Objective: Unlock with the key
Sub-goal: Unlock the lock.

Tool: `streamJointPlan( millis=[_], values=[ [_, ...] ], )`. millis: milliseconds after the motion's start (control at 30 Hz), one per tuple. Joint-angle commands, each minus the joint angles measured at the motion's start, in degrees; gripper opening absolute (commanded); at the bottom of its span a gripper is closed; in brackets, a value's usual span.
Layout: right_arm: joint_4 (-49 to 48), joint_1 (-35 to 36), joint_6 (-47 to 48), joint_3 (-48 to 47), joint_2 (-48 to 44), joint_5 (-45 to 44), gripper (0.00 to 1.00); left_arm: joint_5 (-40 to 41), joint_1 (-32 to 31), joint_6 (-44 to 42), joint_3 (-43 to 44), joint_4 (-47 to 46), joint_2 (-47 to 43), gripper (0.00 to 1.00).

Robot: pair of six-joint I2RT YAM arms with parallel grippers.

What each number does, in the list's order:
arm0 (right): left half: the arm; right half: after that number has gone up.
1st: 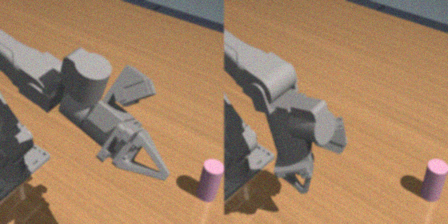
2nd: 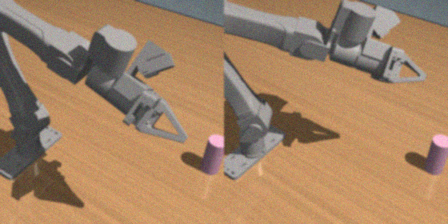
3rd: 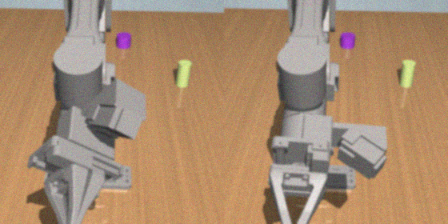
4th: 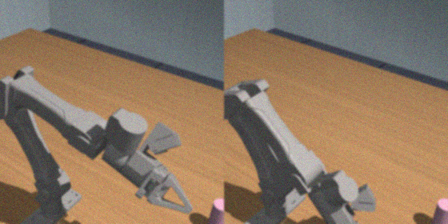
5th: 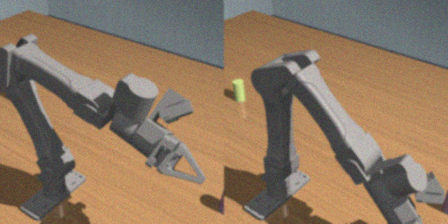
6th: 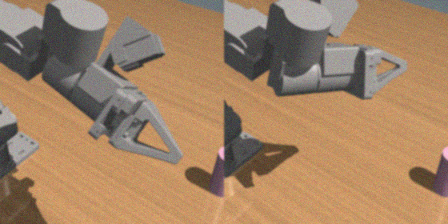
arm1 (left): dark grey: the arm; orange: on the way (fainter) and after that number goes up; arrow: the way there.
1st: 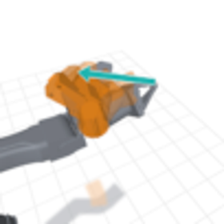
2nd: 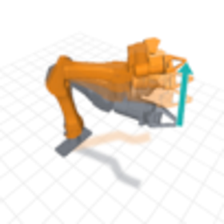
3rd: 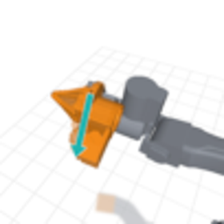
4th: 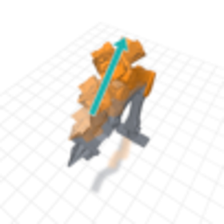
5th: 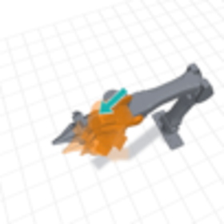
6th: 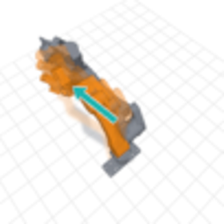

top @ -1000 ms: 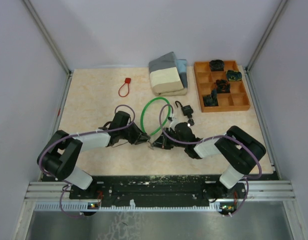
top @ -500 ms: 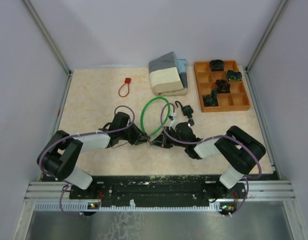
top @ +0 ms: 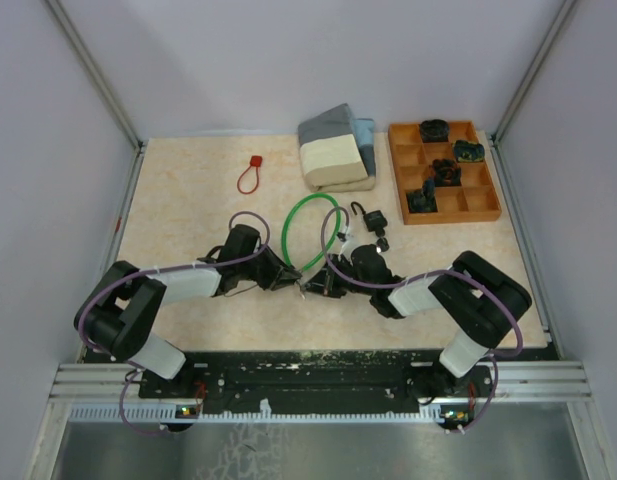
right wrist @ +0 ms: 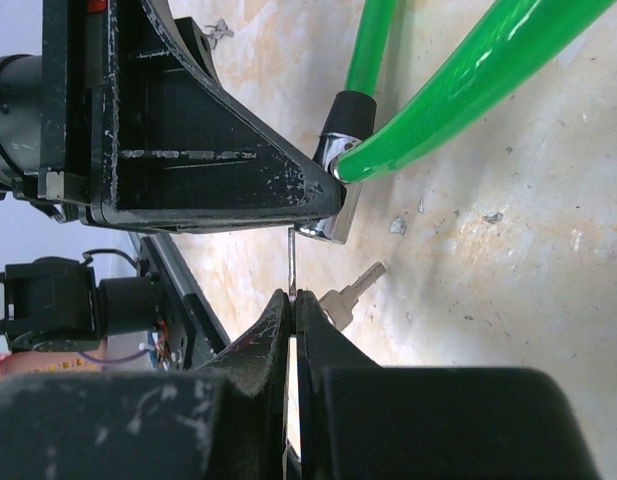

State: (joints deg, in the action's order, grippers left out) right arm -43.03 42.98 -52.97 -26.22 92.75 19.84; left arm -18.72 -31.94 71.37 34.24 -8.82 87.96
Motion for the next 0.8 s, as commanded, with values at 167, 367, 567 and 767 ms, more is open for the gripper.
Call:
streamJointPlan(
  millis=[167,367,567,767],
  values=[
    [0.6,-0.3,1.4,-0.4,-0.2,0.8,0.00,-0.7,-0.3,0.9,0.1,-2.1,-0.8,0.00],
    [0.6,-0.3,1.4,-0.3,-0.6,0.0,0.00,-0.8,-0.3,0.9,-0.2,-2.2,-1.2,0.00],
    [-1.4,-0.4,0.5,0.6,-1.0,-1.6,0.00,-0.8,-0.3,0.9,-0.5,-2.2,-1.5,0.00],
    [-3.0,-0.4,-0.4,0.9,-0.6,-1.9,0.00,-0.8,-0.4,1.2,-0.9,-2.8,-1.4,0.00]
  ],
)
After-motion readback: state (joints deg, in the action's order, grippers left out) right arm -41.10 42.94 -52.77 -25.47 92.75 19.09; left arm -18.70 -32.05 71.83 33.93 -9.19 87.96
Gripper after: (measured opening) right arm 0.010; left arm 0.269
